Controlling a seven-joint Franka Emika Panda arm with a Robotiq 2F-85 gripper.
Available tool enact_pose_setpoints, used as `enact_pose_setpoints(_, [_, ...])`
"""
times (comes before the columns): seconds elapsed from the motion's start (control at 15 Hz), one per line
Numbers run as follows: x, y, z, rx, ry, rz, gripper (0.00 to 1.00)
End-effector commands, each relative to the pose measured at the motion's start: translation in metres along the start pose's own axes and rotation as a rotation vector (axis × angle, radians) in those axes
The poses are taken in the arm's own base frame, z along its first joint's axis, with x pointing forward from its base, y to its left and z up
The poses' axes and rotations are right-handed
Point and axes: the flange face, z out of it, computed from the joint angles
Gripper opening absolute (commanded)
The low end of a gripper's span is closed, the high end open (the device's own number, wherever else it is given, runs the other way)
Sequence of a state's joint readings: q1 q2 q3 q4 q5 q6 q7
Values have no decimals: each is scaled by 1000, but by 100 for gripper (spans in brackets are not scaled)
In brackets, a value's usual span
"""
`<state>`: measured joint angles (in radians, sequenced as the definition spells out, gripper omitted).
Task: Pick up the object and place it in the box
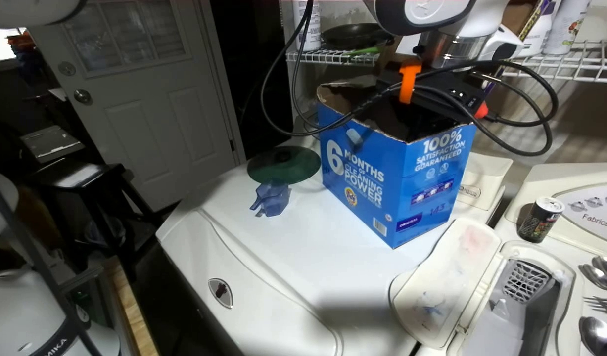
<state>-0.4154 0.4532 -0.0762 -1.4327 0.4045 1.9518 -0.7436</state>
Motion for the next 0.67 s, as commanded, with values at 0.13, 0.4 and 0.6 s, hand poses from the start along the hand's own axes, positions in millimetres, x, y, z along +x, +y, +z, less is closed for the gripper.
enact_pose_setpoints(0.13, [6, 2, 17, 72, 2, -3, 2])
enact_pose_setpoints(0.4, [10, -2, 22, 91, 8, -8, 2])
enact_pose_setpoints(0.6, [13, -6, 23, 112, 9, -11, 2])
